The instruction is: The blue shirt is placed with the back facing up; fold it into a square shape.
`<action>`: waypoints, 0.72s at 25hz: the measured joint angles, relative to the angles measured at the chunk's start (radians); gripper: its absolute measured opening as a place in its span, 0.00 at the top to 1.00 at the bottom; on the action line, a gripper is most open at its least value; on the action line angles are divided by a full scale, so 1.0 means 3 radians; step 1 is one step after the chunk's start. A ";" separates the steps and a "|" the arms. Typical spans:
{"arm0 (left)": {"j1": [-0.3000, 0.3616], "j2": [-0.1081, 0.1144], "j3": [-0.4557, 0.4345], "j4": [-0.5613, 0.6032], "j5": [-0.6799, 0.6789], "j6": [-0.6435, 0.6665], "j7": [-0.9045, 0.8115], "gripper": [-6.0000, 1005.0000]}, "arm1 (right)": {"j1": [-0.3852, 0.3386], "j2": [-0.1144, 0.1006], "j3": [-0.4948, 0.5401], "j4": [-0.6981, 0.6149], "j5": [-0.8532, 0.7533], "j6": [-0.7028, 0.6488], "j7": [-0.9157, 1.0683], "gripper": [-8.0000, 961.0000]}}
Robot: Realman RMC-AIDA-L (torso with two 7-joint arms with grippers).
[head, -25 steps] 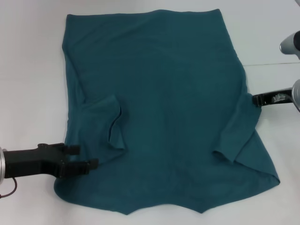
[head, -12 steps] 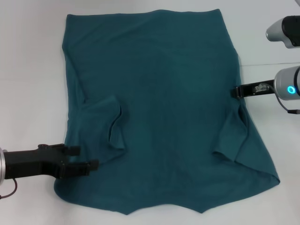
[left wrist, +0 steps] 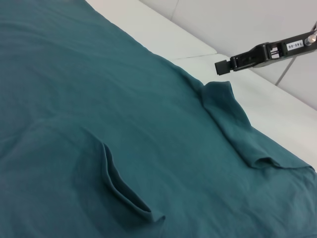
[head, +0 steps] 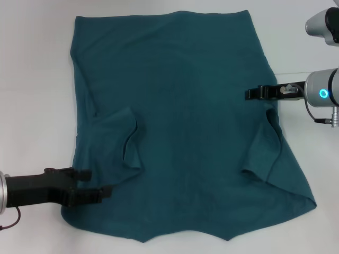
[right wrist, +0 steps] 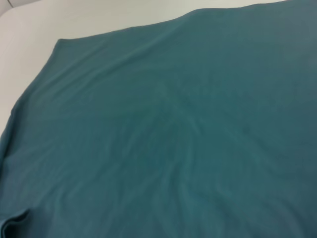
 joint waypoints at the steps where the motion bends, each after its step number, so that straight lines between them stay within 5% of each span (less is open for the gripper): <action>1: 0.0000 0.0000 -0.0003 -0.0006 0.0000 0.0000 0.0011 0.18 | -0.0004 -0.0017 -0.0001 0.0000 -0.0026 -0.0004 -0.0005 0.71; 10: 0.0002 0.0004 -0.0019 -0.0006 0.0000 0.0026 0.0016 0.18 | -0.0112 -0.0193 0.0009 -0.0333 -0.0271 -0.0363 0.0041 0.43; 18: 0.0004 0.0010 -0.0025 0.0007 0.0000 0.0028 0.0000 0.18 | -0.0213 -0.0179 -0.0003 -0.0876 -0.1019 -0.0832 0.0176 0.62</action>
